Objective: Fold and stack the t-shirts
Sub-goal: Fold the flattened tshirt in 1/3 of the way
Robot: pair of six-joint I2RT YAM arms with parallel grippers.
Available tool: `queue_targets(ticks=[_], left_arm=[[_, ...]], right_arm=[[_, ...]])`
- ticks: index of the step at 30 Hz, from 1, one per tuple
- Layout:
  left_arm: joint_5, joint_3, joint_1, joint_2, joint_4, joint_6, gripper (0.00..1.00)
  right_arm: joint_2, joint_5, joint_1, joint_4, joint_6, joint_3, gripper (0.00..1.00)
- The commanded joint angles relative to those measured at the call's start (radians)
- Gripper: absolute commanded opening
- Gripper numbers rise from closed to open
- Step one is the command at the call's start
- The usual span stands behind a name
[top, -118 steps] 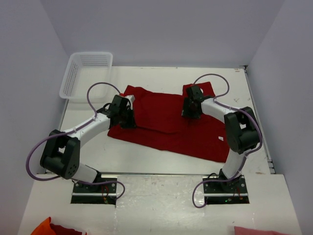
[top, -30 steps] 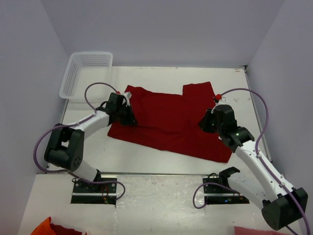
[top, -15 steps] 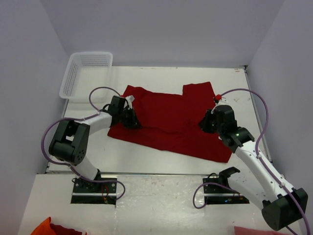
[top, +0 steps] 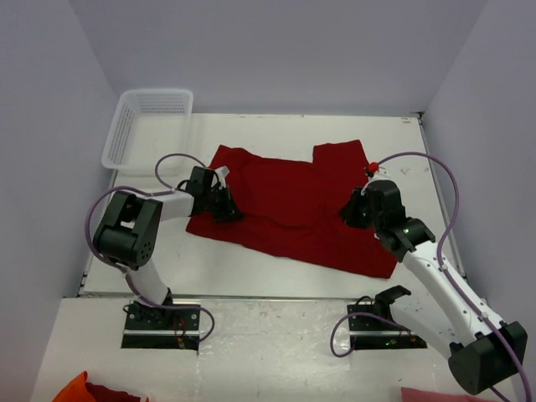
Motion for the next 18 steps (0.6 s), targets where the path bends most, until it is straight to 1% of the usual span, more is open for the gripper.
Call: queue_targets(ticks=[1,3,6,9,10,11,12,14,15,18], left_arm=[[0.023,0.015,0.025,0.059,0.101,-0.013,0.0],[0.039,0.011,0.037,0.071,0.136,-0.018,0.0],[0.048,0.017,0.052,0.082,0.145,-0.014,0.0],[0.025,0.017,0.06,0.076,0.112,-0.005,0.0],[0.004,0.015,0.062,0.07,0.089,0.011,0.0],[-0.059,0.015,0.062,0.059,0.066,0.019,0.0],[-0.093,0.015,0.062,0.036,-0.009,0.025,0.0],[-0.188,0.018,0.062,0.015,-0.065,0.042,0.0],[-0.214,0.023,0.062,0.001,-0.121,0.045,0.0],[-0.26,0.034,0.062,-0.01,-0.18,0.056,0.0]], right_arm=[[-0.002,-0.017,0.008,0.011,-0.01,-0.011,0.12],[0.008,-0.039,0.011,0.006,-0.012,-0.011,0.12],[0.029,-0.044,0.014,0.003,-0.013,-0.007,0.12],[0.055,-0.047,0.019,0.008,-0.015,0.001,0.11],[0.063,-0.044,0.019,0.003,-0.015,0.01,0.12],[0.07,-0.035,0.019,0.0,-0.013,0.016,0.12],[0.084,-0.035,0.019,-0.002,-0.016,0.021,0.11],[0.09,-0.032,0.021,0.001,-0.016,0.03,0.11],[0.09,-0.035,0.021,0.009,-0.018,0.032,0.12],[0.106,-0.044,0.021,0.024,-0.013,0.038,0.12]])
